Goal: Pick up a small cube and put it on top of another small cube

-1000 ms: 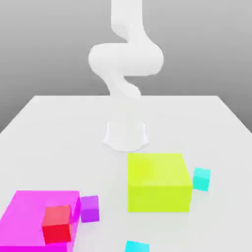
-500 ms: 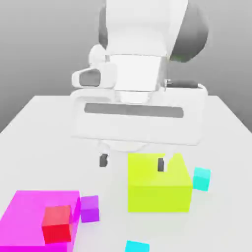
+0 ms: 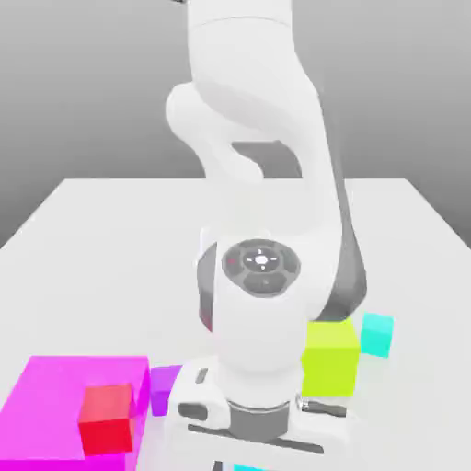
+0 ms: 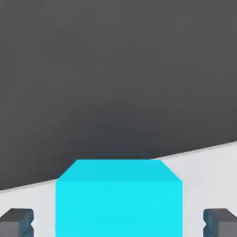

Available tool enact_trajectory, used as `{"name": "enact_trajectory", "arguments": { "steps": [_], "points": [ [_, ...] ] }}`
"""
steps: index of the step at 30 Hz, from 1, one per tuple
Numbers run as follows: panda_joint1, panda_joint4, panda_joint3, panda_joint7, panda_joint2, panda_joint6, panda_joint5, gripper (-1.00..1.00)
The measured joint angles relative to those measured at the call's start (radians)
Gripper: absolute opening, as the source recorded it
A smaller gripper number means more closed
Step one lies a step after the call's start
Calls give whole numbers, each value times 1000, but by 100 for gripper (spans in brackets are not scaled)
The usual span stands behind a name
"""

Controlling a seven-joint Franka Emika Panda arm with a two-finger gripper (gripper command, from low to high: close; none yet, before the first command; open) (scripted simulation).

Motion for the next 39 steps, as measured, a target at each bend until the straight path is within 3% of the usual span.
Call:
{"name": "enact_trajectory", "arguments": {
  "steps": [5,10,20,28,31,35,36,39],
  "points": [
    [-1,-1,1,0,-4,-3,0,-100],
    [-7,-45,30,-31,-160,-114,18,-100],
    [146,-348,272,-418,-460,-113,90,-100],
    [393,-596,324,-806,-709,-105,243,-100],
    [401,-622,341,-818,-662,-32,215,-100],
    [377,-622,332,-721,-519,102,69,-100],
    [383,-620,313,-686,-484,135,19,100],
    [379,-620,313,-686,-484,134,19,100]
  ]
}}
